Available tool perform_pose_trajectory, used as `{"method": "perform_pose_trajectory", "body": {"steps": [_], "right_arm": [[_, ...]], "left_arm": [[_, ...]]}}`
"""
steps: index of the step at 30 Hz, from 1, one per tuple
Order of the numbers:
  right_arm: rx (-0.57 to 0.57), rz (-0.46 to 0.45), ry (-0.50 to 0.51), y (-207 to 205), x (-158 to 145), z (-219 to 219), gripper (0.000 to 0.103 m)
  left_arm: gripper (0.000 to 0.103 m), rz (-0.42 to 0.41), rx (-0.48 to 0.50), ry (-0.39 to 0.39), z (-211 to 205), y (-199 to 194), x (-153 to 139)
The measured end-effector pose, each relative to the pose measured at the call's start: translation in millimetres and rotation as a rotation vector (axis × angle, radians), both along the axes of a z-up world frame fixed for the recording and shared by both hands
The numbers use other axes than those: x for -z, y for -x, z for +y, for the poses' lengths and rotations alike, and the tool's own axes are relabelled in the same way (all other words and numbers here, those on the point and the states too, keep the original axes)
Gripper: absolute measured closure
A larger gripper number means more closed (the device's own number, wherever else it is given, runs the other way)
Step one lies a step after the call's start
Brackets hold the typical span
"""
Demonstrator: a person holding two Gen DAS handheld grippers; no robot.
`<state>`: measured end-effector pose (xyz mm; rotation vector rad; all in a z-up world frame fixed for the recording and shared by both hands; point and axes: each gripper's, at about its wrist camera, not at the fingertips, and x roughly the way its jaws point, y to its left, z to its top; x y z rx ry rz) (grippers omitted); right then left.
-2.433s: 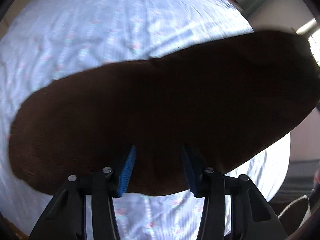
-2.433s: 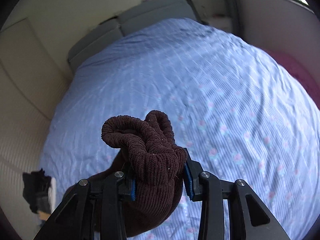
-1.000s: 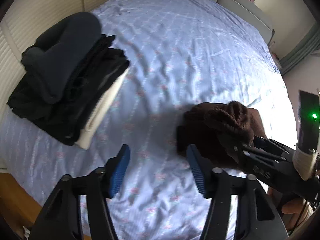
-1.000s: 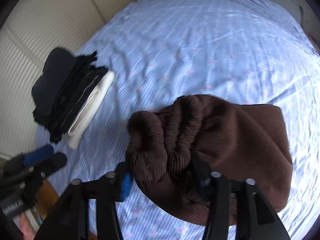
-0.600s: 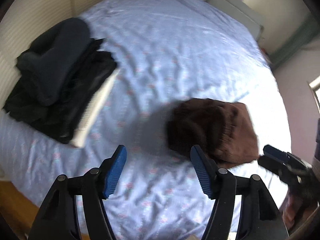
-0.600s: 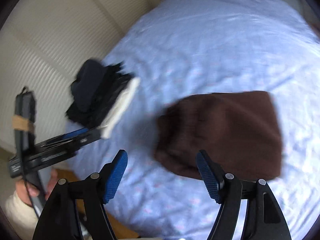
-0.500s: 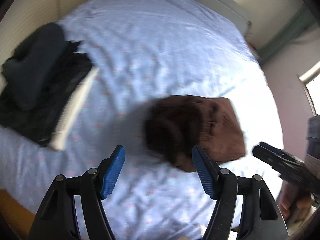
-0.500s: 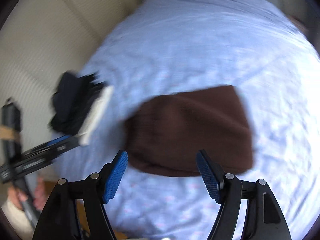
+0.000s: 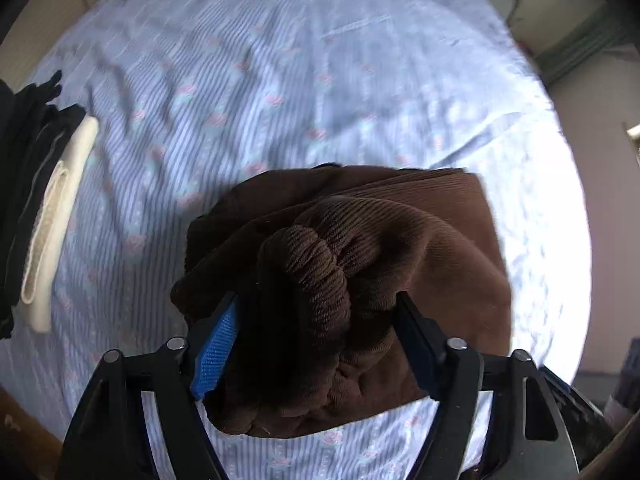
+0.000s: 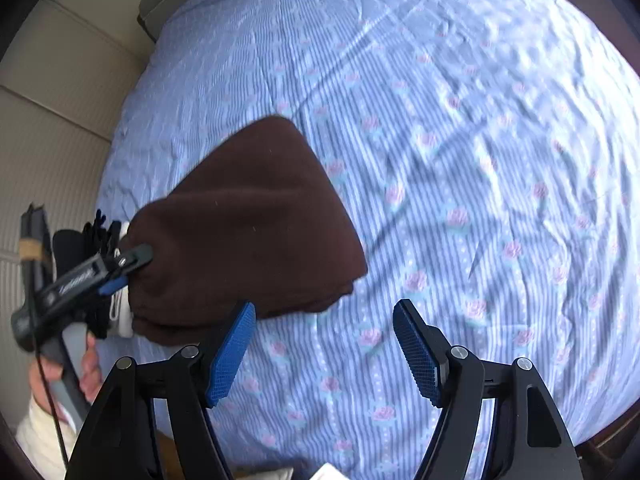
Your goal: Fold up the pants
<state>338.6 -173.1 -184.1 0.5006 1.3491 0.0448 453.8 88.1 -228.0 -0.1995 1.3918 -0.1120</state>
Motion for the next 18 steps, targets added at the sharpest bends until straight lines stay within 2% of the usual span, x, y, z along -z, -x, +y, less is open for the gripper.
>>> {"method": "perform_pose_trajectory", "body": {"steps": [1,2,3,4,7,10,12,15,18], "right_arm": [[-0.008,0.005,-0.012,0.9,2.8,1.0,0.030],[-0.014,0.006,-0.020,1.9,4.1,1.4,0.030],[-0.025,0.007,-0.029,2.2,4.7,2.6,0.030],[-0.034,0.006,-0.033,2.4,4.6,2.8,0.030],[-0.066,-0.019,-0.054,0.0,0.0,6.6,0.030],[-0.099,-0.046,-0.063,-6.6,-3.6,9.6,0.030],[-0.125,-0.053,-0.060,-13.0,-3.3,15.0,0.030],[-0.172,-0.047,-0.049,-24.0,7.1,26.8,0.030],[-0.218,-0.001,-0.034,-33.4,23.0,40.8,0.030]], "left_arm": [[0.057,-0.014,0.002,-0.008,-1.6,0.6,-1.2],[0.060,-0.025,-0.002,-0.005,-2.2,2.4,-4.0],[0.071,-0.036,-0.007,0.014,-1.3,5.0,-8.2],[0.075,-0.046,-0.025,0.052,2.3,9.0,-17.5],[0.075,-0.106,-0.072,0.139,14.7,24.7,-50.3],[0.075,-0.140,-0.097,0.110,31.5,43.5,-66.6],[0.074,-0.120,-0.122,0.098,45.4,50.7,-60.5],[0.071,-0.048,-0.204,0.107,71.0,62.2,-34.1],[0.059,0.003,-0.266,0.141,84.6,74.3,-7.7]]}}
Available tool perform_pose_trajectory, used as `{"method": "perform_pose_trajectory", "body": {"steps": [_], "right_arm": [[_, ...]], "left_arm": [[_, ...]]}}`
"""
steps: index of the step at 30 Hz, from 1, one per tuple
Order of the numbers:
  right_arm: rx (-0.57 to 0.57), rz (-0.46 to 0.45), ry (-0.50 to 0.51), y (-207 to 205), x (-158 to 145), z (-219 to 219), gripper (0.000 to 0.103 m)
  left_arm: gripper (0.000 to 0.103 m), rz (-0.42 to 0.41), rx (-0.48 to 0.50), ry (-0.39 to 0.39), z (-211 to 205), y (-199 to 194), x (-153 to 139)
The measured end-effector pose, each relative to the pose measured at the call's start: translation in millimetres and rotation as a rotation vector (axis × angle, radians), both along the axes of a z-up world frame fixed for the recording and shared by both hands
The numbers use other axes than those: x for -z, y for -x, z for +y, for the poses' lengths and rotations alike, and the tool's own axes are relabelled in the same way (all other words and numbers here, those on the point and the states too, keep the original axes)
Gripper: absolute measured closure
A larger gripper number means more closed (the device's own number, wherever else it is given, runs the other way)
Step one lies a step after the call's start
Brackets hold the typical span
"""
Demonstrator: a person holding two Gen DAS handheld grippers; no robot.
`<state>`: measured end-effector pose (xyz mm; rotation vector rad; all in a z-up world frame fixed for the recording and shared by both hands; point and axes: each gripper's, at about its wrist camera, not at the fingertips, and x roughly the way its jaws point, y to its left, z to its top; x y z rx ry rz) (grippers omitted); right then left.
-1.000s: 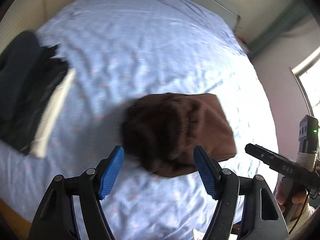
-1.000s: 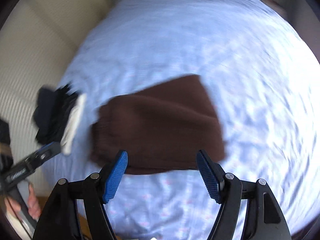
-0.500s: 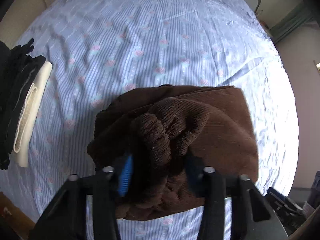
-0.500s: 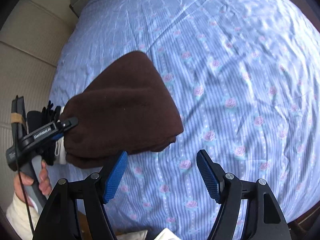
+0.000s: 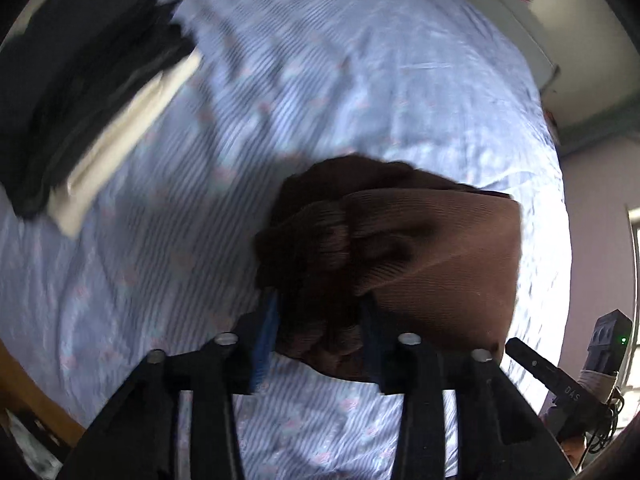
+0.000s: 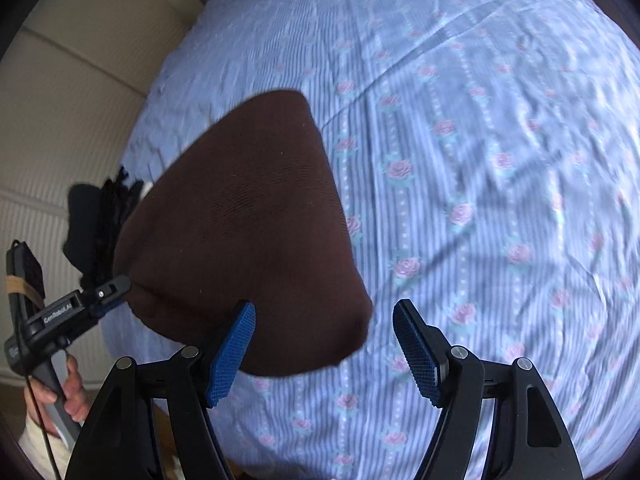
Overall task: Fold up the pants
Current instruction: 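Lift and fold the bundle over with the left tool toward the right tool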
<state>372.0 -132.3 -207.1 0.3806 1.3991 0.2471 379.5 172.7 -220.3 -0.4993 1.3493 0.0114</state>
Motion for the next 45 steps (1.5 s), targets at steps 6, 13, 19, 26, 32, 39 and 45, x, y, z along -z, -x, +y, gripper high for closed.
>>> {"method": "perform_pose_trajectory", "body": {"steps": [6,13,19,26,32,39,45], "right_arm": [[-0.076,0.024,0.022,-4.0,11.4,21.0,0.031],[-0.075,0.054,0.054,-7.5,16.9,24.3,0.031],[-0.100,0.061,0.115,-11.7,21.2,32.8,0.030],[-0.084,0.055,0.119,-11.6,7.3,36.6,0.031],[-0.003,-0.024,0.120,15.0,-25.8,17.7,0.031],[0.024,0.048,0.070,32.6,1.9,11.1,0.030],[-0.001,0.022,0.052,12.2,20.1,37.9,0.030]], "left_arm": [[0.040,0.043,-0.040,0.000,-2.7,13.5,29.0],[0.025,0.059,-0.074,0.121,9.8,17.0,67.7],[0.027,0.068,-0.176,0.344,21.9,25.6,98.9],[0.061,0.032,-0.141,0.436,21.0,31.8,74.1],[0.068,-0.142,-0.039,0.431,2.7,13.2,-15.7],[0.069,-0.278,0.101,0.372,-35.9,-46.7,-91.3],[0.069,-0.318,0.161,0.410,-72.1,-84.1,-130.2]]}}
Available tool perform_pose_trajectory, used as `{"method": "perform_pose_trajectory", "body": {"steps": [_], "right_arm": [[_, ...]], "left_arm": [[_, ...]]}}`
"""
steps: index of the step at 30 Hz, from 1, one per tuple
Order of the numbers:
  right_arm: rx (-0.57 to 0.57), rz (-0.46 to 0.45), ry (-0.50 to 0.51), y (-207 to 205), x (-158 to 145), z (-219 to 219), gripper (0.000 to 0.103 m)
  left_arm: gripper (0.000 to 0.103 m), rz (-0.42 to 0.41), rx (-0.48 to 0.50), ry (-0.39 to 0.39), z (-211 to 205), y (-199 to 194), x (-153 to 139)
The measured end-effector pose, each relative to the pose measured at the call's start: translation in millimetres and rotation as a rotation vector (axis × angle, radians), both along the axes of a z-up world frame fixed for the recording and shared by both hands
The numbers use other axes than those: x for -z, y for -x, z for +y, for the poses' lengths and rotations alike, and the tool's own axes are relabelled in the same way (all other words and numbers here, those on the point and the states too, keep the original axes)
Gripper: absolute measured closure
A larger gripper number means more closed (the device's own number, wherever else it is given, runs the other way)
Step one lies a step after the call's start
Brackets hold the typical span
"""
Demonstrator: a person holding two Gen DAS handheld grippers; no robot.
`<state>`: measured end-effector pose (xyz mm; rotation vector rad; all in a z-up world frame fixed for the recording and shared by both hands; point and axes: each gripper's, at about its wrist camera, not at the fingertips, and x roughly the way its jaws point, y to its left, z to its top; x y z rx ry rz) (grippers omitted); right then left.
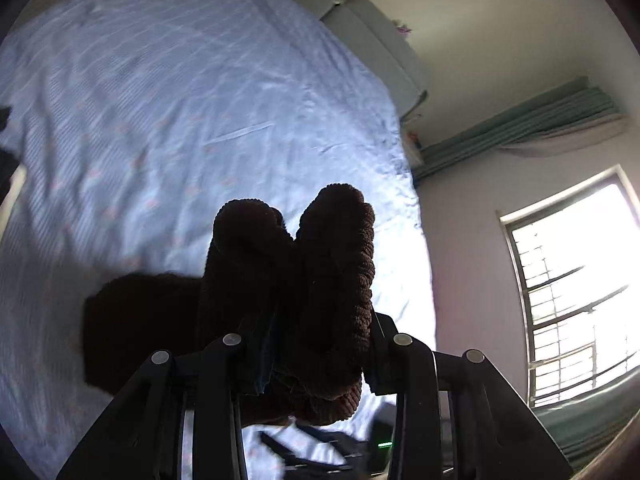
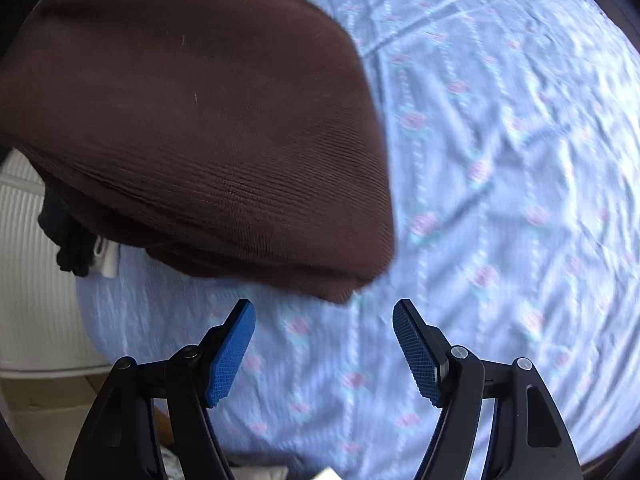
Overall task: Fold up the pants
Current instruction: 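Lift and fold the bundle over with the left tool toward the right tool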
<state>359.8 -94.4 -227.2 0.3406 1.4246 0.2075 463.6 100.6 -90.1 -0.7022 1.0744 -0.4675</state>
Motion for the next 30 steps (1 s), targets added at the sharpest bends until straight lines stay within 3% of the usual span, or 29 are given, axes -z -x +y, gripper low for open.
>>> {"method": "perform_pose_trajectory", "body": {"steps": [5,8,12,16,22,26,28,30], "right_arm": [[-0.004,-0.039,0.062,-21.7,2.8,11.0,0.031],[0.122,-0.098,0.109,-22.8,-11.6,-16.8,0.031],[0.367,-0.129,0.085,-8.2,-25.1,-81.9,0.031],[0.386,-0.094,0.168,-12.8,-17.7,-99.4,0.031],[0.506,-0.013,0.000,-7.2,4.4,-135.9,0.031],[0.386,-0.036,0.105,-11.2,2.9,-116.1,0.031],[0.310,-0.037,0.141,-15.0,4.2,-98.5,0.031],[0.233,-0.043,0.191,-14.2,4.4,-86.1,0.031]], "left_arm": [[0.069,-0.049,0.063,-0.026,-25.8,-12.9,-22.0],[0.069,-0.063,0.114,-0.061,-40.1,-15.1,-24.1],[0.069,-0.041,0.130,-0.055,-44.0,-16.5,-8.9],[0.070,0.026,0.143,-0.080,-48.0,-10.5,18.5],[0.070,0.113,0.152,-0.141,-38.4,6.2,49.4],[0.070,0.220,0.128,-0.157,-11.4,29.5,83.2],[0.073,0.266,0.108,-0.226,6.2,37.4,106.3],[0.074,0.331,0.083,-0.224,20.4,43.1,126.9]]}}
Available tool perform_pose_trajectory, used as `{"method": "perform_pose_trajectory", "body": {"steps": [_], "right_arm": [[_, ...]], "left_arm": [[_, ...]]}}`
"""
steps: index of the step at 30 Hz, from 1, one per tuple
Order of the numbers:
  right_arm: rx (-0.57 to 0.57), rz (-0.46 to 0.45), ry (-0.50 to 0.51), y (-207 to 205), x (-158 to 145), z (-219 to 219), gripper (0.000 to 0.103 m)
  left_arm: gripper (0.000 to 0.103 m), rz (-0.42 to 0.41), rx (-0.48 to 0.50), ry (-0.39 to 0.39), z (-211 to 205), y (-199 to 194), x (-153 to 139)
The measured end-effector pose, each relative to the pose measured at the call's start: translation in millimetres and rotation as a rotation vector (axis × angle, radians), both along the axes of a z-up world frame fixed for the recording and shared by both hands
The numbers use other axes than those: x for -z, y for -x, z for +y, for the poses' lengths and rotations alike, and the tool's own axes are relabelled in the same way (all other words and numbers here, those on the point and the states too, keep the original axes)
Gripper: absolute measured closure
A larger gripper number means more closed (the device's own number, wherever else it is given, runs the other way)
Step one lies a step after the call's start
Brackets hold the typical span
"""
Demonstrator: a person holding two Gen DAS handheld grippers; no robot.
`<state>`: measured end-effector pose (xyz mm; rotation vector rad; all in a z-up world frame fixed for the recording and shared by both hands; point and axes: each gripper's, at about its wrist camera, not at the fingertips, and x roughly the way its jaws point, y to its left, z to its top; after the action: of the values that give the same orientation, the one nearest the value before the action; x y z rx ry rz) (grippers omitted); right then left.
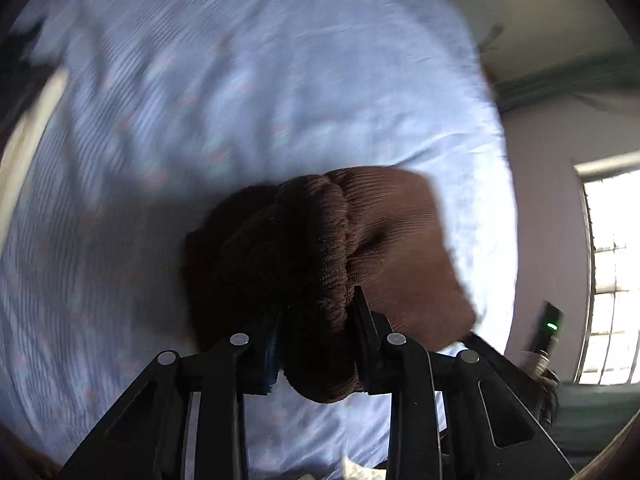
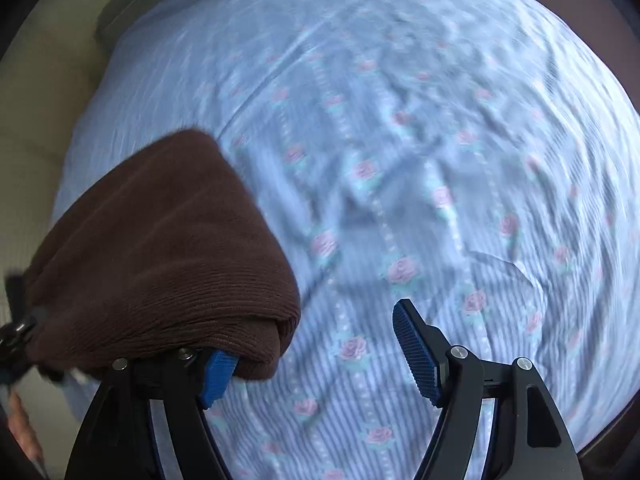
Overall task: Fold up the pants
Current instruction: 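Grasp the folded brown bundle with the right tool while the left tool holds it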
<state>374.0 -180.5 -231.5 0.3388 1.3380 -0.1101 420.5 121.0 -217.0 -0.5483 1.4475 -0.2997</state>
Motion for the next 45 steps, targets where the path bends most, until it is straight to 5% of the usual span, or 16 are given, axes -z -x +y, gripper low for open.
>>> {"method": "perform_pose_trajectory", "body": {"steps": [6,10,14,22,28,37,45], "right_arm": [[-0.127,0.002,0.164,-0.6,8.0,15.7,0.027],[-0.117,0.042,0.133,-3.2,24.0,1.3,0.018],[-0.160,0.063,0.135,-3.5,26.6,6.2,0.018],[-0.309,0.069,0.085,7.6,-23.7,26.2,0.018],[-0.333,-0.075,0.024,-2.0,-68.3,28.3,0.018],[-0.298,-0.025,-0.109,-65.6,-18.3,32.1,0.018],[-0.305,0.080,-0.156,-64.4,27.0,37.1,0.019]], "left_arm": [[0.073,0.012,0.001,-0.025,2.8,15.1,19.7],[0.053,0.015,0.052,-0.106,-5.8,16.7,30.8],[0.038,0.059,-0.001,-0.100,6.9,21.8,46.4],[0.027,0.010,0.028,-0.156,11.8,22.9,39.9],[0.026,-0.023,0.079,-0.205,-1.0,20.5,36.0],[0.027,-0.024,-0.006,-0.090,10.3,9.5,27.8],[0.017,0.049,-0.107,-0.002,20.9,8.1,59.6]]}}
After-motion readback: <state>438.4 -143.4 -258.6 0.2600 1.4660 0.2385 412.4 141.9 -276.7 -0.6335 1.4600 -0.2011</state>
